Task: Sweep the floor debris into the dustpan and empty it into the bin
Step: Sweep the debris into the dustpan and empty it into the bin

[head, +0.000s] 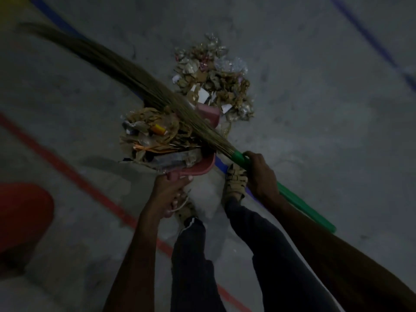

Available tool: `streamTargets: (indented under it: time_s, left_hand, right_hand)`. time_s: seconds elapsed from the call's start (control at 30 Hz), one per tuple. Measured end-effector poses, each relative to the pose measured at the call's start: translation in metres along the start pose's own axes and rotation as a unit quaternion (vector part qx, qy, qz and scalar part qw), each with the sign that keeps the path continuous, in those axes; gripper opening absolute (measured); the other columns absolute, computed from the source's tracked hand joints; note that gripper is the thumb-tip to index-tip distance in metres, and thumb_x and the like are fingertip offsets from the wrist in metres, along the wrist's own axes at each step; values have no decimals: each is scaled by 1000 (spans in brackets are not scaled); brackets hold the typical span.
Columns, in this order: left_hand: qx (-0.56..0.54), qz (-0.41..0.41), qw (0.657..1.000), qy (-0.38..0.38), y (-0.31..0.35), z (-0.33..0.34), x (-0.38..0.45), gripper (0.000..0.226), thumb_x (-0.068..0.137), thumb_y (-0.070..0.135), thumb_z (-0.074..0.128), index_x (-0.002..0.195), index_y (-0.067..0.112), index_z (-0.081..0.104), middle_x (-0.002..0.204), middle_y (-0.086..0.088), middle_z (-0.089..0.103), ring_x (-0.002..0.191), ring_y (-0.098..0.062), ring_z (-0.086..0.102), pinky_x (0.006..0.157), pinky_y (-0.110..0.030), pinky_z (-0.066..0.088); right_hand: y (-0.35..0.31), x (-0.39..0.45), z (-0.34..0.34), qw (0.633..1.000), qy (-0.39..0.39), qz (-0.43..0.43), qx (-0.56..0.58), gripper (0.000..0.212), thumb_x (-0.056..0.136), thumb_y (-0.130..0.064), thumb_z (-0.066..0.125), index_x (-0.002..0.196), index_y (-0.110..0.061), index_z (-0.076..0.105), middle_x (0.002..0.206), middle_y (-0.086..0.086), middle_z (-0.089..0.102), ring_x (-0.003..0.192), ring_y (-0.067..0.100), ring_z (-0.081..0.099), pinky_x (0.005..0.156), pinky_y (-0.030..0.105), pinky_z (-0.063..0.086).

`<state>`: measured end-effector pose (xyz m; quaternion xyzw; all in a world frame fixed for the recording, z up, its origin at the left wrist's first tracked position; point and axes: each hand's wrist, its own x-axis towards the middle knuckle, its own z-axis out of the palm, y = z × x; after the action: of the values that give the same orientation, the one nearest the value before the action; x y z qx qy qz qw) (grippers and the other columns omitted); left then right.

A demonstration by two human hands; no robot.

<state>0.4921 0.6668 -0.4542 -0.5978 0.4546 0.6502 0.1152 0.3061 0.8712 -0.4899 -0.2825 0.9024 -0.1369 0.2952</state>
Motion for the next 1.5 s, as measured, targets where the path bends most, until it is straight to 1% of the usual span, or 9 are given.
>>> streamTargets:
  time_s: [0.17, 0.23, 0.33, 0.63, 0.77, 0.97, 1.03, 1.3, 1.5]
  left_hand:
    - [-41, 22, 999, 3, 12, -34, -91, 38, 83, 30, 83, 65, 12, 56, 49, -5, 42, 33, -16, 35, 42, -20, 28]
    - [-58, 21, 998, 2, 14, -49, -128, 39, 83, 32, 83, 62, 16, 53, 48, -3, 41, 34, -15, 33, 46, -20, 26]
    - [-92, 29, 995, 2, 16, -68, -177, 45, 86, 27, 80, 58, 18, 45, 47, -2, 35, 31, -12, 28, 41, -16, 23]
    - [-193, 80, 977, 37, -15, -127, -284, 51, 87, 24, 79, 49, 23, 46, 47, -3, 33, 34, -14, 27, 44, -21, 23]
    - [-228, 98, 966, 76, -29, -127, -312, 47, 84, 30, 81, 59, 17, 44, 48, -5, 34, 35, -15, 29, 49, -26, 24]
    - [-285, 108, 939, 161, -22, -97, -353, 46, 88, 26, 78, 60, 15, 43, 47, -3, 35, 34, -16, 29, 43, -20, 25]
    - [-310, 108, 926, 185, -21, -85, -363, 48, 89, 26, 78, 58, 16, 43, 47, -3, 35, 35, -16, 29, 43, -19, 25]
    - [-394, 79, 884, 237, -34, -56, -387, 45, 85, 33, 79, 63, 11, 47, 48, -4, 36, 34, -14, 30, 42, -18, 25]
    - [-446, 70, 854, 260, -56, -80, -392, 41, 83, 29, 82, 68, 11, 48, 49, -5, 35, 34, -15, 29, 44, -20, 25]
  right_hand:
    - [-49, -59, -58, 995, 68, -40, 54, 51, 83, -9, 68, 127, -26, 52, 123, -1, 55, 102, 25, 60, 78, 41, 53]
    - [-76, -87, -83, 993, 87, -59, 50, 49, 82, -7, 70, 126, -24, 56, 123, -1, 55, 100, 23, 60, 79, 38, 53]
    - [-122, -119, -114, 991, 107, -84, 16, 52, 79, -10, 71, 127, -25, 57, 123, -4, 53, 98, 20, 60, 76, 39, 54]
    - [-198, -178, -157, 957, 107, -265, -49, 58, 81, -10, 74, 135, -19, 55, 129, 4, 56, 94, 34, 64, 68, 46, 56]
    - [-205, -182, -173, 924, 62, -372, -71, 61, 84, -11, 73, 139, -20, 48, 140, 6, 51, 90, 36, 65, 60, 45, 56]
    - [-222, -173, -198, 872, 1, -486, -57, 65, 80, -13, 76, 139, -24, 51, 145, -4, 48, 109, 26, 63, 73, 40, 58]
    - [-229, -166, -209, 851, -8, -522, -59, 66, 79, -12, 78, 138, -25, 52, 143, -5, 50, 108, 23, 63, 73, 42, 59]
    - [-252, -153, -226, 802, -80, -588, -66, 60, 82, -16, 74, 138, -26, 53, 141, -6, 51, 105, 20, 64, 75, 39, 60]
    - [-290, -158, -202, 785, -139, -601, -60, 59, 81, -14, 76, 136, -22, 56, 136, -5, 53, 109, 21, 62, 82, 40, 58]
